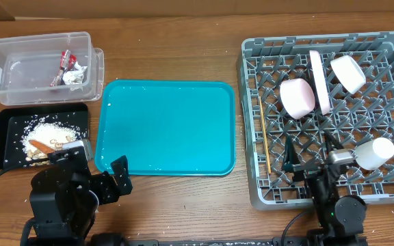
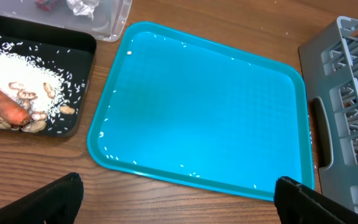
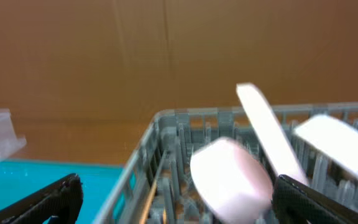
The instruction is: Sort waste into correct bins and load items into the dishwasher
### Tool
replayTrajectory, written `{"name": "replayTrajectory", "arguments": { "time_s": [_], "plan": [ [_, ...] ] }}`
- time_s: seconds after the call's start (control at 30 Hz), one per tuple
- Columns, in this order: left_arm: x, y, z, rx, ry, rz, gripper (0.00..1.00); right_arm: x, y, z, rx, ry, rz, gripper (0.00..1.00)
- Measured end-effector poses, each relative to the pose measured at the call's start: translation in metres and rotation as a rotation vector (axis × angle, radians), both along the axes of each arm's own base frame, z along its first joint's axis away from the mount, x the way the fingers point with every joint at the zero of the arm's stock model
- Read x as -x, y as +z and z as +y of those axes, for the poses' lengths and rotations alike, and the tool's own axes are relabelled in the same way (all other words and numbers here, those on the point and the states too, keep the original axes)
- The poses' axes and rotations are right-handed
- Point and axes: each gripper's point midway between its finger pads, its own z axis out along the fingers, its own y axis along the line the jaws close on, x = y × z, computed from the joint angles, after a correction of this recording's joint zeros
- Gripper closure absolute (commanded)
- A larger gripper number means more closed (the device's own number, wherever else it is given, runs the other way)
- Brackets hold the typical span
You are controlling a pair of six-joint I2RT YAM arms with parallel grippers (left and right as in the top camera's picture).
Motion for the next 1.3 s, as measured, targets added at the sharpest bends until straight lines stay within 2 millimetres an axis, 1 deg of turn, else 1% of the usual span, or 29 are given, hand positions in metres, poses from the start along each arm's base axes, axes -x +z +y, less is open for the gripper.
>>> {"name": "replayTrajectory", "arguments": {
  "time_s": [0.07,0.1,0.4,1.3],
  "plan": [
    [-0.0001,0.0001,0.0000,0.000,0.000,0.000,0.00,0.0007,-0.0100,0.0019,0.024,0.017,0.037,0.00],
    [0.0000,0.0000,0.0000,0.000,0.000,0.000,0.00,0.0008,-0.0110,0.0021,0.031,0.021,0.039,0.00],
    [0.0000,0.0000,0.0000,0.000,0.000,0.000,0.00,0.0015,-0.0103,0.0041,0.067,0.042,0.029,0.00],
    [0.0000,0.0000,0.0000,0.000,0.000,0.000,0.00,0.0017,-0.0103,0.0047,0.075,0.045,0.027,0.00]
  ]
}}
